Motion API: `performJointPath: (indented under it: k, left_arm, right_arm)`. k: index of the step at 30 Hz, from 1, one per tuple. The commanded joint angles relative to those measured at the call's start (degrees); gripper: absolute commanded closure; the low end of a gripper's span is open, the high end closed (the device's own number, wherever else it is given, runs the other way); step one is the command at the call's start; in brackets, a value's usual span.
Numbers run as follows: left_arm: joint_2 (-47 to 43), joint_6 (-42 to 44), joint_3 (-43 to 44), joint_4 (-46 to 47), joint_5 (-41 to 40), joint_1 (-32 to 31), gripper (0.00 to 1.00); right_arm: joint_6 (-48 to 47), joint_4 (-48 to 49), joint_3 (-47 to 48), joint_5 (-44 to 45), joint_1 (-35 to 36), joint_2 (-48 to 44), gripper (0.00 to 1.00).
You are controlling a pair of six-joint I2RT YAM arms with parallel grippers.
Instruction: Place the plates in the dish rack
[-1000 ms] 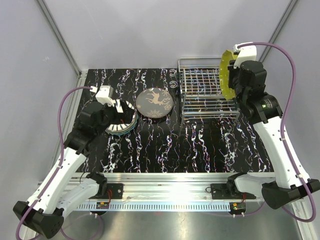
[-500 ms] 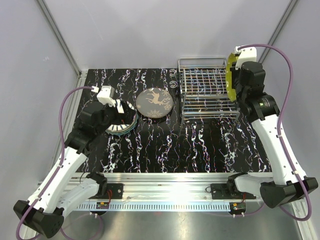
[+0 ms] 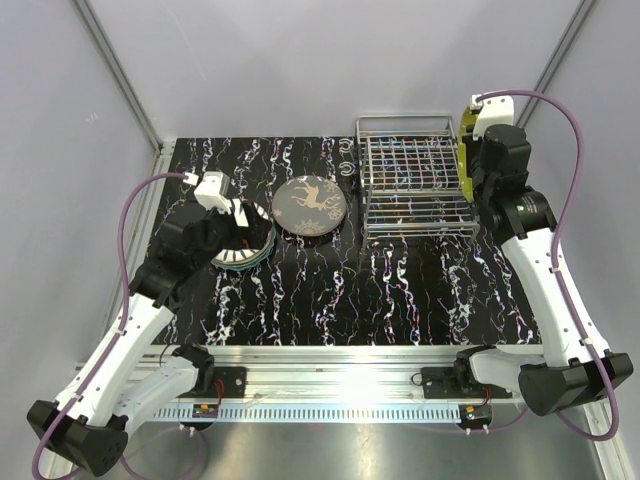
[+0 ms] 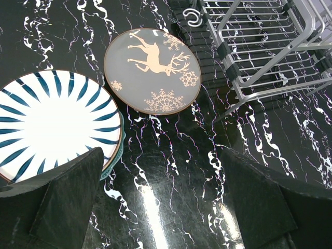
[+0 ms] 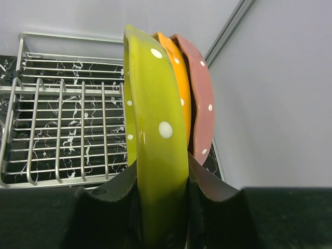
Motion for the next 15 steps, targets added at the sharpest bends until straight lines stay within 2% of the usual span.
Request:
performJointPath:
  k: [1,15]
  left_arm:
    - [0.07,0.99,0.13,2.54,1.57,0.13,0.01]
    - [0.16,0.91,0.13,2.55,1.93,0.04,0.01]
  right_arm:
    - [-1.49,11.38,-0.27,2.0,-0.66,-1.84,1.0]
    - [-2.9,15.52,-2.04,2.17,-0.93,-3.07,1.0]
